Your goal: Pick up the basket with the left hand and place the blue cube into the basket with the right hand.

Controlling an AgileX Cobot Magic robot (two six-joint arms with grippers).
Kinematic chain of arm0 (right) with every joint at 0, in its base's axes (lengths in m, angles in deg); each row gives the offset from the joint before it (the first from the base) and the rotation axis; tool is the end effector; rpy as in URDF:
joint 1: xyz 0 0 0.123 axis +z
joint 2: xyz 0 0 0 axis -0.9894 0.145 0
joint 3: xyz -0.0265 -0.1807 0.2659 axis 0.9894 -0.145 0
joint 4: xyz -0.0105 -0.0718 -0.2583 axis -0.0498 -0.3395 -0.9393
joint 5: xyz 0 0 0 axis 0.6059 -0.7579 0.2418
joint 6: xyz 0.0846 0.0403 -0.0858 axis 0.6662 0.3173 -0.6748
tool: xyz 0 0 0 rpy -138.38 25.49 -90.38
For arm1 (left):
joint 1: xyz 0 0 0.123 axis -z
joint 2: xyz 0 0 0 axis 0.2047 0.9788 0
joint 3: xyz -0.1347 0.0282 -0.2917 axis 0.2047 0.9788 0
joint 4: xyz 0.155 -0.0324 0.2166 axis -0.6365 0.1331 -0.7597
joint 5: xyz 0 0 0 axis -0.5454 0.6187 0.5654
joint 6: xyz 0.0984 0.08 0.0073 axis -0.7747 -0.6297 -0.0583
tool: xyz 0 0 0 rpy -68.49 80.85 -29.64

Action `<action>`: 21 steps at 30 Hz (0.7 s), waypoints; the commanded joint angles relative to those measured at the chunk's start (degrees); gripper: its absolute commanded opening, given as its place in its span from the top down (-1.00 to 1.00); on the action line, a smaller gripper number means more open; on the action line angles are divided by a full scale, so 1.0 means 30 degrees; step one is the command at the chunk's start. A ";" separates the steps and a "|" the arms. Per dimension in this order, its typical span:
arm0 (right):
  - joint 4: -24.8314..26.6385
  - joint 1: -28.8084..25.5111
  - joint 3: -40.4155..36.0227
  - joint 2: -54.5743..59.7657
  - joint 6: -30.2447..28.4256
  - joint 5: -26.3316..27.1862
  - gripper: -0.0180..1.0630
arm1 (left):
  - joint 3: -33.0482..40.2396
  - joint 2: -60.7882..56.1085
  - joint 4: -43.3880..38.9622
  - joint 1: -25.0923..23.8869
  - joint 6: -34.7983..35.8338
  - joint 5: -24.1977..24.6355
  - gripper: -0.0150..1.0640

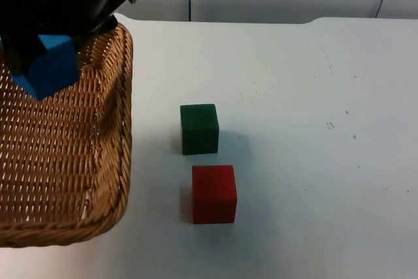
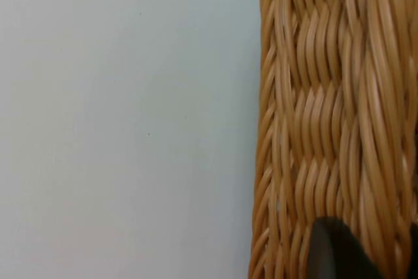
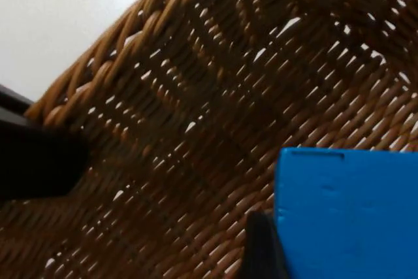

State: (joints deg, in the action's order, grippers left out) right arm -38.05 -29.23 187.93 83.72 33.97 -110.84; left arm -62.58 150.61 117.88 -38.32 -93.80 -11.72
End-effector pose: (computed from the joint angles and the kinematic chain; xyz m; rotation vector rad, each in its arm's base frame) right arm 0.3464 0.4693 0.2217 -1.1255 2.3635 0.4776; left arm 0.2409 0.0267 0.2027 -0.2996 2.5252 -0.8037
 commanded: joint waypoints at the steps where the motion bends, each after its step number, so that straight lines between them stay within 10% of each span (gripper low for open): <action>1: 0.0346 0.0110 -0.0062 0.0268 -0.0230 0.0301 0.97 | 0.0040 -0.0180 0.0839 -0.0004 -0.0168 0.0383 0.98; 8: 0.0346 0.0110 -0.0308 0.0551 -0.0669 0.0419 0.86 | 0.0040 -0.0180 0.1191 -0.0004 -0.0524 0.0518 0.98; 17: 0.0394 0.0110 -0.0308 0.0551 -0.0588 0.0273 -0.33 | 0.0040 -0.0180 0.1192 -0.0004 -0.0564 0.0693 0.98; 21: 0.0328 0.0110 -0.0308 0.0363 -0.0588 0.0013 -0.41 | 0.0040 -0.0180 0.1192 -0.0004 -0.0564 0.0729 0.98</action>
State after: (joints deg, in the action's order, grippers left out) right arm -37.18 -29.10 186.79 85.57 32.49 -110.34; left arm -62.55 150.61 119.24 -38.32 -95.27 -11.50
